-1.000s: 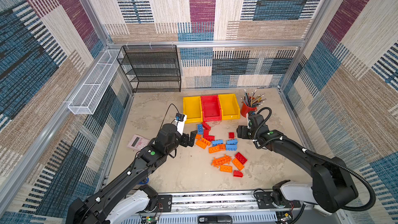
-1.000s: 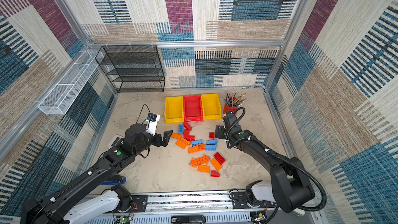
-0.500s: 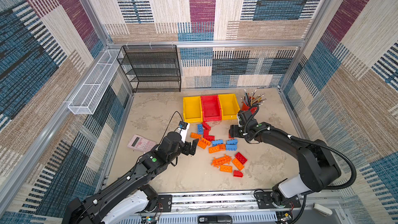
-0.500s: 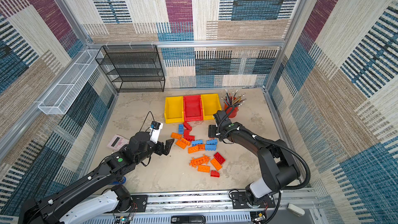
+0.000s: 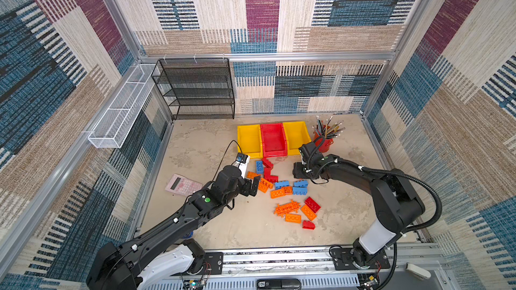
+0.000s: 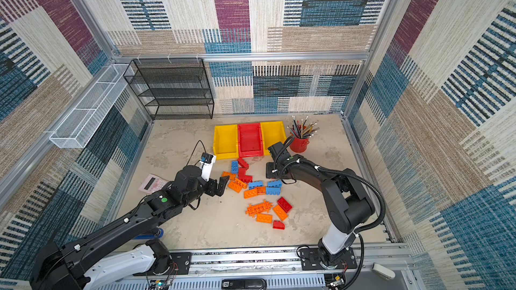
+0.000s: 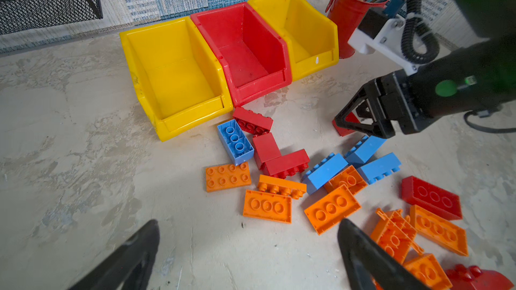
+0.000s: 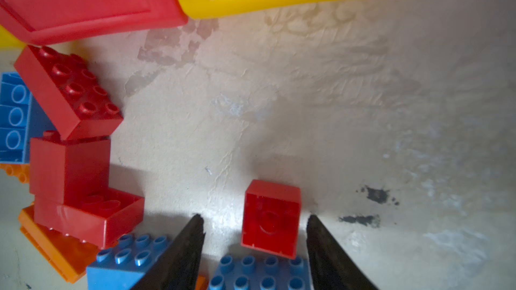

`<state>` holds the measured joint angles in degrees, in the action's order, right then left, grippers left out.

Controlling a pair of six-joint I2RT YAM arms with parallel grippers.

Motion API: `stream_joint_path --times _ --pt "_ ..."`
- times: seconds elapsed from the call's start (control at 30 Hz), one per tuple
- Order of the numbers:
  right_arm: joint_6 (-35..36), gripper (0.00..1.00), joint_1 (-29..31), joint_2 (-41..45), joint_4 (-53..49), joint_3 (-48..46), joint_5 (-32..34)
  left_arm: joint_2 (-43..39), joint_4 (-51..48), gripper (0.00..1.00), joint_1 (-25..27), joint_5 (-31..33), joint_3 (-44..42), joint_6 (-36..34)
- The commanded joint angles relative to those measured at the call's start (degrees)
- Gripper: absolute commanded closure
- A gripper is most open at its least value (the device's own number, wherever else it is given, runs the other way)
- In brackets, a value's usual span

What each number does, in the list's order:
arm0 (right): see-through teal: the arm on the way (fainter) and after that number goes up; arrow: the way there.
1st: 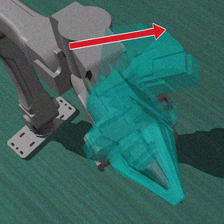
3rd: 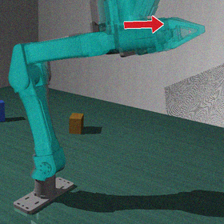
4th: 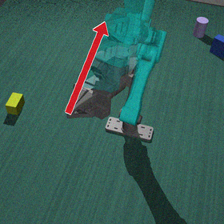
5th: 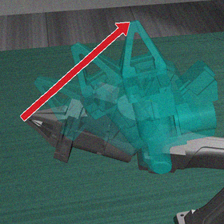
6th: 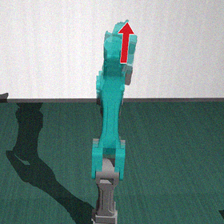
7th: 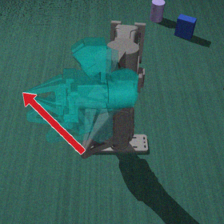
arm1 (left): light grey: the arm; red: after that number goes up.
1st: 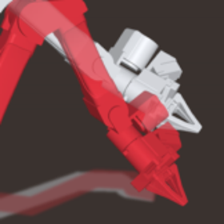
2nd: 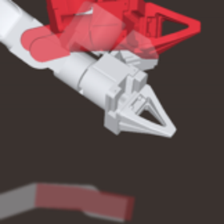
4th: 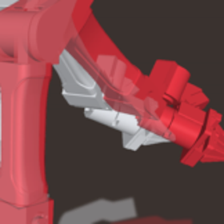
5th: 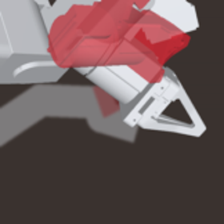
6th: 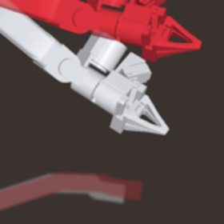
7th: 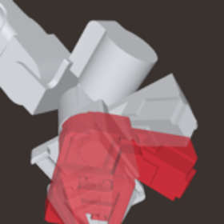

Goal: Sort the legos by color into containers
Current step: 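Reach the right gripper to the small red brick while the left arm advances, then close the right gripper on the small red 2x2 brick and lift, then carry the red brick into the yellow bin beside the pencil cup and release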

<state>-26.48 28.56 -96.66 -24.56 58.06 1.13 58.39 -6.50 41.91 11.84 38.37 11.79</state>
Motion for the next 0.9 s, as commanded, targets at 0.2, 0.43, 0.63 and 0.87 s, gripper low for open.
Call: stream_joint_path --times 0.2,0.43,0.63,0.87 --pt "-2.41 0.49 0.01 -3.53 -1.74 1.54 2.54 -0.09 2.37 0.00 0.01 1.15 0.55 -3.08" --pt "-1.24 0.70 0.01 -6.24 -3.39 3.95 1.83 0.97 3.20 0.00 0.01 1.35 1.33 -4.65" --pt "0.04 0.73 -0.01 -4.39 -8.10 9.48 2.08 2.44 2.67 0.00 0.01 2.07 3.37 -6.20" --pt "4.47 0.72 -0.08 -7.94 -13.46 24.46 7.46 4.76 5.09 0.00 -0.08 2.23 5.49 -8.39"
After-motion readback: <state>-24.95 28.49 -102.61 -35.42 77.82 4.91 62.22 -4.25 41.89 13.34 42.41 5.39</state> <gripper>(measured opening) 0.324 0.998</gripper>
